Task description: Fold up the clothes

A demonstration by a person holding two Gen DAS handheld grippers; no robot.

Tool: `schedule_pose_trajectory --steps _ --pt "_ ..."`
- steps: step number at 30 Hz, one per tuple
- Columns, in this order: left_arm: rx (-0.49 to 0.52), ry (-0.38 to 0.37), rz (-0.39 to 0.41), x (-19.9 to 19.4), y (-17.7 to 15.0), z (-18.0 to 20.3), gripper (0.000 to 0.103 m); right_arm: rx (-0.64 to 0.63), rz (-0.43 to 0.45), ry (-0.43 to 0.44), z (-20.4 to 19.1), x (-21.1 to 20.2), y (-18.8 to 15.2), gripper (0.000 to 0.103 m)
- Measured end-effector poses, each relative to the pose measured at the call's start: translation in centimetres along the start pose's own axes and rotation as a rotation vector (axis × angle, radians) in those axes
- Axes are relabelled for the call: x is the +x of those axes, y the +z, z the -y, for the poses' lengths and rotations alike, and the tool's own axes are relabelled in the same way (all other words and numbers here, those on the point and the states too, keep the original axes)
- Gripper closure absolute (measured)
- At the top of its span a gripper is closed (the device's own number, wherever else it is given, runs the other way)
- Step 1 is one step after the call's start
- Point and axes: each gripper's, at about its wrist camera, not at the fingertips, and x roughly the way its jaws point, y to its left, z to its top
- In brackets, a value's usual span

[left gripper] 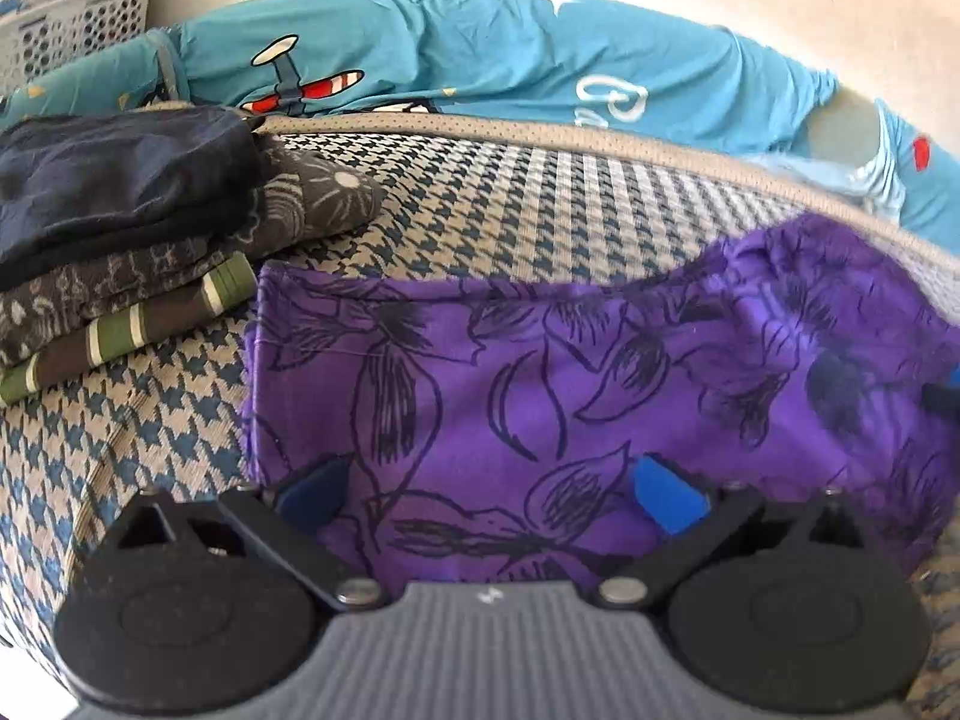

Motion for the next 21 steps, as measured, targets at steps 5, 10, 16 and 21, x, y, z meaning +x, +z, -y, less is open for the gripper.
schedule_pose_trajectory --steps 5,10,16,21 --pt "-0.064 0.019 0.018 -1.4 0.5 -1.8 0.000 0.024 0.057 0.068 -1.6 -2.3 -0.2 0.066" --pt "-0.144 0.039 -0.028 -1.4 0.0 -4.1 0.000 0.005 0.055 0.251 -5.4 -4.4 -1.4 0.065" --pt "-0.183 0.058 -0.086 -1.3 -0.8 -5.9 0.000 -0.134 0.041 0.457 -10.9 -6.1 -2.7 0.065" --pt "-0.209 0.073 -0.117 -0.9 -1.3 -6.9 0.000 -0.282 0.057 0.565 -14.9 -7.3 -3.4 0.065"
